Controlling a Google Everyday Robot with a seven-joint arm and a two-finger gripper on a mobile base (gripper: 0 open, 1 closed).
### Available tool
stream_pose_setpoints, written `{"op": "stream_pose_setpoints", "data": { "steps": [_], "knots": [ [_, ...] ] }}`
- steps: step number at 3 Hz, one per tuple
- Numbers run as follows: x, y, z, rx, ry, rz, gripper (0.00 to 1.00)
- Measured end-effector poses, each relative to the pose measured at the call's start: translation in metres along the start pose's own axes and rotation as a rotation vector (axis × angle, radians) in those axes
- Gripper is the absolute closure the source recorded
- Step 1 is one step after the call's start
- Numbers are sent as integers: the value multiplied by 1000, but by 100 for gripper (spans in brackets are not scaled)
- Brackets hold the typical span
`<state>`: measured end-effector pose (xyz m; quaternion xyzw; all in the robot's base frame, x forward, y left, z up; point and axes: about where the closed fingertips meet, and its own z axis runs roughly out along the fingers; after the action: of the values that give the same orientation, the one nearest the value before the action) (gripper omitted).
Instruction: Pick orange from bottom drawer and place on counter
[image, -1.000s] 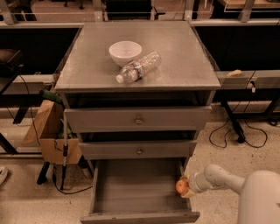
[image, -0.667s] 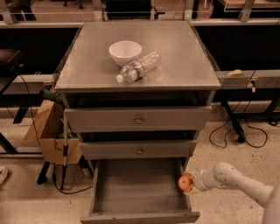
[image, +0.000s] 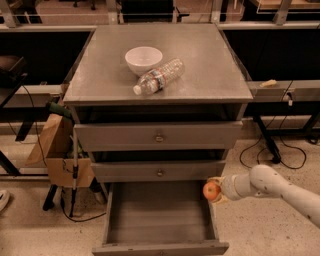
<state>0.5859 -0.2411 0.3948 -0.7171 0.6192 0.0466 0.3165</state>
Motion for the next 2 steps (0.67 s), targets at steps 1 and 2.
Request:
{"op": "stream_pose_setpoints", "data": {
  "steps": [1,2],
  "knots": [
    [-26,-41,-44,40,52,-23,100],
    [-51,-85,-116,99,158,-20,100]
  ]
}}
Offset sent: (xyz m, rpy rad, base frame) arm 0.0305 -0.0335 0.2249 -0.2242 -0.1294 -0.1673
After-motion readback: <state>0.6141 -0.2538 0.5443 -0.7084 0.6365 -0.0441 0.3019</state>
